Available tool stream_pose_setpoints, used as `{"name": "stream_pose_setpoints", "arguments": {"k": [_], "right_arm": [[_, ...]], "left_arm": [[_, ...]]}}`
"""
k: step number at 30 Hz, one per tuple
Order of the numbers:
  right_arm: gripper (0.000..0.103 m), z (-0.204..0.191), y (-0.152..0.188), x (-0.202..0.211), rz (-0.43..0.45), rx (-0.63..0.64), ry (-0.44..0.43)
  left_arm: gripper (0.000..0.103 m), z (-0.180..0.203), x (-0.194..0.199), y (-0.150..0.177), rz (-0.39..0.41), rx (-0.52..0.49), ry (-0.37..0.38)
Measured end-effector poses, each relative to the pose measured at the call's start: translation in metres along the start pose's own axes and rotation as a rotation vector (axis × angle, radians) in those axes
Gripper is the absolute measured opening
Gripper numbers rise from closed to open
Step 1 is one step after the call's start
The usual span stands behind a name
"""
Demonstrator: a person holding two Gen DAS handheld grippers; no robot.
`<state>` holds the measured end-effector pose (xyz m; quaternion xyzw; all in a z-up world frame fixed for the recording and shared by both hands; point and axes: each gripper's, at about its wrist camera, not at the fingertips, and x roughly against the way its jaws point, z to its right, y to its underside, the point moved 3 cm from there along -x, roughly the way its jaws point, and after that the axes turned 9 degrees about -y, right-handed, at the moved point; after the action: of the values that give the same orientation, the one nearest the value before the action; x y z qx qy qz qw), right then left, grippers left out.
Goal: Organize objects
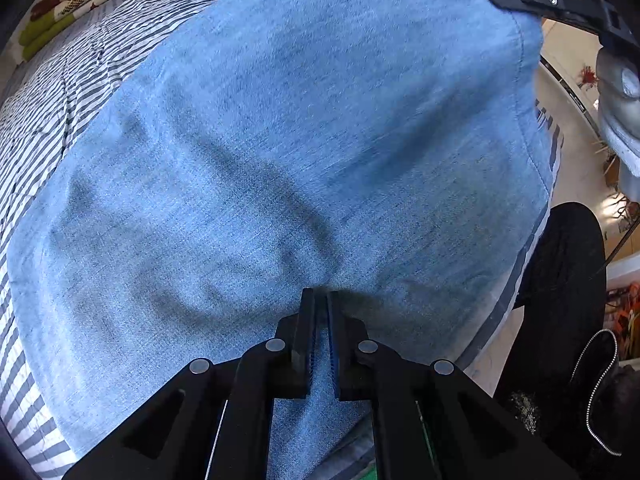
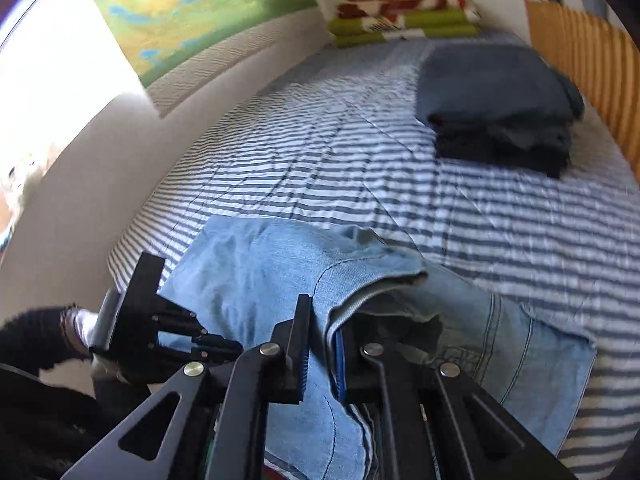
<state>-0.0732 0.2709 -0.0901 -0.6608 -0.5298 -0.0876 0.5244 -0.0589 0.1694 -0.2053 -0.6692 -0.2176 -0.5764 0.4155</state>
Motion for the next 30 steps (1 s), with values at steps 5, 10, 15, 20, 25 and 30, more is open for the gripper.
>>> {"name": "stream_pose_setpoints", "arguments": {"k": [5,10,15,20,25,30], "right_arm": [[0.02,0.058,0.009,-0.043,-0.215,-0.156,0.142],[0.034,0.118,0.007,-0.033,-0.146,-0.424,0.014],[0.039,0.136,0.005,-0.025,-0.118,-0.509,-0.002],[0.039,0.105,0.041,0.011,-0.099,-0.476,0.0],[0.034,0.081,0.082,0.037,-0.086,-0.481,0.041],[0.022,0.08,0.103,0.031,-0.112,-0.563,0.008]], "left_arm": [[0.005,-0.007,0.002,0.004,-0.006,0.002,0.002],[0.005,-0.014,0.006,0.01,-0.008,0.0,-0.001],[0.006,-0.022,0.01,0.016,-0.013,-0.004,0.0],[0.007,-0.027,0.027,0.025,0.004,-0.005,-0.006],[0.03,0.041,0.048,-0.001,0.076,-0.155,0.032],[0.055,0.17,0.043,-0.083,0.163,-0.311,0.044]]}}
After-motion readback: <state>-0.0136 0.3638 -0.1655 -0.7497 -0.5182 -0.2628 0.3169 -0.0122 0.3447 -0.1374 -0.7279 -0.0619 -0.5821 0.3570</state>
